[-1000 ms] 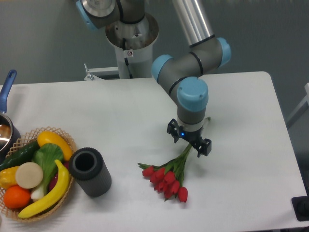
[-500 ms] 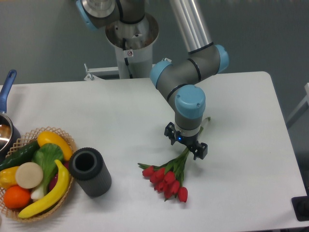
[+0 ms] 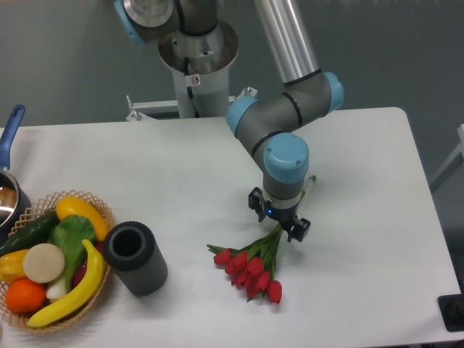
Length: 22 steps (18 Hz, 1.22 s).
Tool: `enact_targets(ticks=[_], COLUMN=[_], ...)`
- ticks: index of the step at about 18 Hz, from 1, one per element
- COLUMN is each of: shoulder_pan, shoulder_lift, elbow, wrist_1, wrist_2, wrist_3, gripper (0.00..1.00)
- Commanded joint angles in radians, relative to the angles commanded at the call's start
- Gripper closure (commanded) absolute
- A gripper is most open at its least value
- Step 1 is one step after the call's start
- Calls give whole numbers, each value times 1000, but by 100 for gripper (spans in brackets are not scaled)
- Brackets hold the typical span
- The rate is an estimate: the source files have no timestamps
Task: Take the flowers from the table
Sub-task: 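Lower the open gripper onto the green tulip stems, then close the gripper around the tulip stems, then lift the red tulip bunch up off the table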
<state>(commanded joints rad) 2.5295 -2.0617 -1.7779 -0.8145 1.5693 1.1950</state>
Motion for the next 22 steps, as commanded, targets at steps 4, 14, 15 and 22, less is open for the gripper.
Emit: enact_targets(ticks=[4, 14, 15, 22], shoulder_pan=[-2, 20, 23, 32], shoulder_lift=[9, 87, 100, 114], elbow=[0, 23, 25, 141], wrist_1=[-2, -20, -26, -69], wrist_2=[-6, -75, -66, -52], wrist_3=[-52, -121, -121, -120], gripper=[79, 90, 90, 90])
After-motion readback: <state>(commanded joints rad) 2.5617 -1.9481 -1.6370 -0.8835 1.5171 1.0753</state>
